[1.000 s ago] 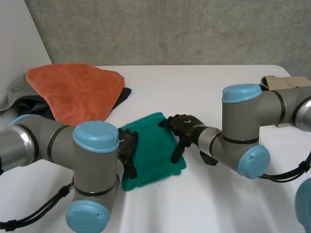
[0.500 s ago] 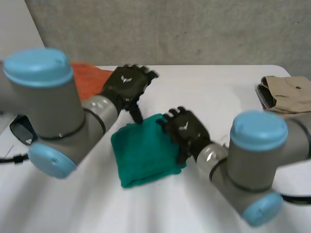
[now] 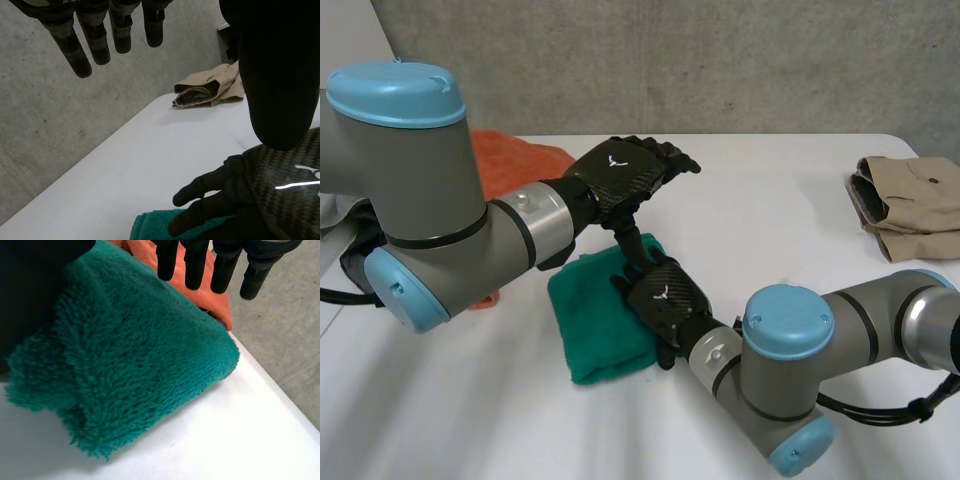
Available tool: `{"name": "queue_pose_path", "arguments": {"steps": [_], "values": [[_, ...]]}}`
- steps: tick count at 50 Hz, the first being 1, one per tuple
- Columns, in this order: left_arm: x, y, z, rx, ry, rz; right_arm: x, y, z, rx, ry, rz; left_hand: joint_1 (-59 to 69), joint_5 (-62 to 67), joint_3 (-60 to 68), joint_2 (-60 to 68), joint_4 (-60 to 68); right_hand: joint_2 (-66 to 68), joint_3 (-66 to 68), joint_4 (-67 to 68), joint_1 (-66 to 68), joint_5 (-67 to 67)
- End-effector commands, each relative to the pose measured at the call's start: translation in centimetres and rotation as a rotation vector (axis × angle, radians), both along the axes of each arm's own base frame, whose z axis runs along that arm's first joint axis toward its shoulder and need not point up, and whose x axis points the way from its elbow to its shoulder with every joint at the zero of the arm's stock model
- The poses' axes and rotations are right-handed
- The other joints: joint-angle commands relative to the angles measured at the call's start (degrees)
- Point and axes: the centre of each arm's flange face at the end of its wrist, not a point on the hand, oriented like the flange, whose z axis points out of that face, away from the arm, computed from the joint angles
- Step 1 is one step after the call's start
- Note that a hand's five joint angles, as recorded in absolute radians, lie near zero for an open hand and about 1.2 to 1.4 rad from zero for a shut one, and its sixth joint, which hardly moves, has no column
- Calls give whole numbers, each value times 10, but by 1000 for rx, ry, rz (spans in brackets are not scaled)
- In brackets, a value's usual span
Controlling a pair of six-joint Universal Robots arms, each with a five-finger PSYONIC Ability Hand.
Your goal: Fold the laundry.
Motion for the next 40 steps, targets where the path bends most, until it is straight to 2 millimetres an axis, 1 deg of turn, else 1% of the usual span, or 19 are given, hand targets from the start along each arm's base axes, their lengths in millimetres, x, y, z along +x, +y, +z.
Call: {"name": "queue_pose_path", "arguments": {"steps": [1,5,10,12,13,15,16,18,21,25,26,29,30,32,33,34,36,37,40], "values": [[0,0,2,-4,3,-1,11,-12,10,-45,-35,6,-6,-26,-19,-16,-14,99,100,99,93,96],[0,0,4,-8,7,0,17,-18,10,-54,-44,16,-6,-26,-19,-16,-14,113,113,113,107,109],[1,1,5,-9,8,-2,26,-22,11,-64,-65,63,-6,-26,-19,-16,-14,259,259,259,253,255],[1,1,5,-11,7,-2,29,-23,11,-68,-73,78,-6,-26,-19,-16,-14,390,390,389,384,386],[1,1,5,-11,7,-2,32,-25,13,-75,-82,88,-6,-26,-19,-16,-14,507,507,507,501,504],[1,0,5,-11,7,-1,34,-28,14,-83,-91,90,-6,-26,-19,-16,-14,644,644,643,637,640],[1,0,5,-11,7,-1,36,-32,14,-90,-98,83,-6,-26,-19,-16,-14,672,673,672,666,669],[3,-2,6,-13,9,7,38,-35,17,-100,-109,79,-6,-26,-19,-16,-14,673,673,672,666,669],[5,-6,9,-21,13,16,41,-41,28,-129,-133,67,-6,-26,-19,-16,-14,673,673,672,666,669],[9,-10,19,-48,30,30,38,-58,52,-184,-179,16,-6,-26,-19,-16,-14,673,673,672,666,669],[11,-11,28,-68,45,37,32,-72,66,-220,-207,-20,-6,-26,-19,-16,-14,673,673,672,666,669],[14,-12,43,-108,73,45,17,-98,85,-279,-247,-78,-6,-26,-19,-16,-14,673,673,672,666,669],[14,-13,51,-137,90,48,5,-114,101,-332,-280,-116,-6,-26,-19,-16,-14,673,673,672,666,669],[15,-13,59,-164,112,50,-4,-127,116,-383,-314,-144,-6,-26,-19,-16,-14,673,673,672,666,669],[15,-13,62,-177,122,50,-16,-142,131,-440,-349,-178,-6,-26,-19,-16,-14,673,673,672,666,669],[15,-13,69,-197,145,51,-23,-150,137,-464,-364,-197,-6,-26,-19,-16,-14,673,673,672,666,669],[16,-13,74,-209,166,56,-40,-167,148,-511,-392,-237,-6,-26,-19,-16,-14,673,673,672,666,669],[16,-13,77,-213,177,59,-60,-185,158,-553,-417,-284,-6,-26,-19,-16,-14,673,673,672,666,669],[17,-12,83,-210,205,64,-90,-210,172,-605,-448,-344,-6,-26,-19,-16,-14,673,673,672,666,669]]}}
